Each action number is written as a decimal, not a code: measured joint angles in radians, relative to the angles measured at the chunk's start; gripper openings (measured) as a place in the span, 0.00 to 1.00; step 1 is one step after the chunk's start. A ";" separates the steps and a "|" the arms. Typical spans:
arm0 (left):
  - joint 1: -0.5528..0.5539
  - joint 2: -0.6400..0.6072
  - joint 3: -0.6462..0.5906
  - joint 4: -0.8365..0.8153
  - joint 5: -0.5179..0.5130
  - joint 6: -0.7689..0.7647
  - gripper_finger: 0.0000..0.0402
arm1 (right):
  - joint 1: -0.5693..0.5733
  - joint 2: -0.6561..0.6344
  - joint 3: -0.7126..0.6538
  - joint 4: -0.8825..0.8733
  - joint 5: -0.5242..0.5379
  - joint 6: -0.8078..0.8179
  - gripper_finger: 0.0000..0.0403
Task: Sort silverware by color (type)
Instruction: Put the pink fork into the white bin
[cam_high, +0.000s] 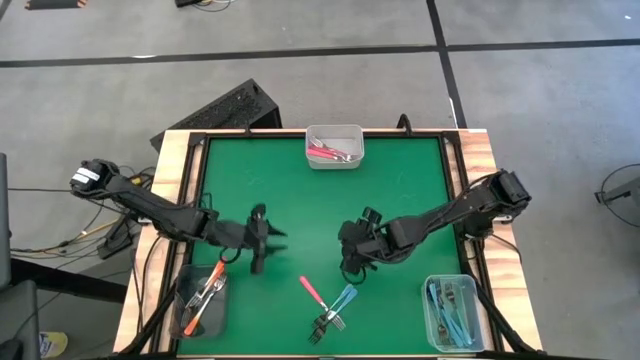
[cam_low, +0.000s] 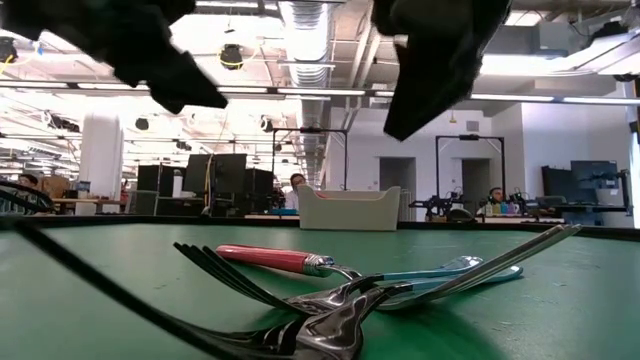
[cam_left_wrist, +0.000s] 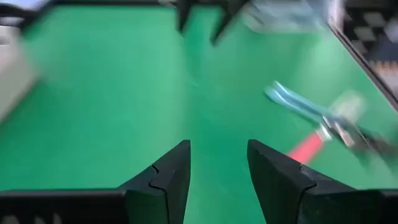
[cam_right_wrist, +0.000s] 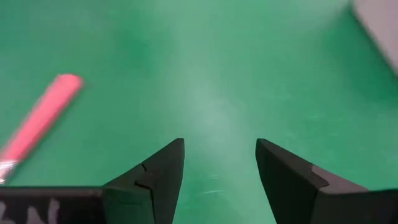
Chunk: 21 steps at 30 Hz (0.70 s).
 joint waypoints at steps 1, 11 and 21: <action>-0.022 0.016 0.000 0.000 0.008 0.015 0.37 | 0.010 0.000 0.005 0.005 -0.010 0.016 0.55; -0.108 0.402 0.021 0.435 0.143 0.181 0.37 | 0.099 0.002 0.022 -0.010 -0.129 0.157 0.55; -0.087 0.620 0.262 0.285 0.284 0.297 0.37 | 0.197 0.003 0.022 -0.102 -0.130 0.357 0.55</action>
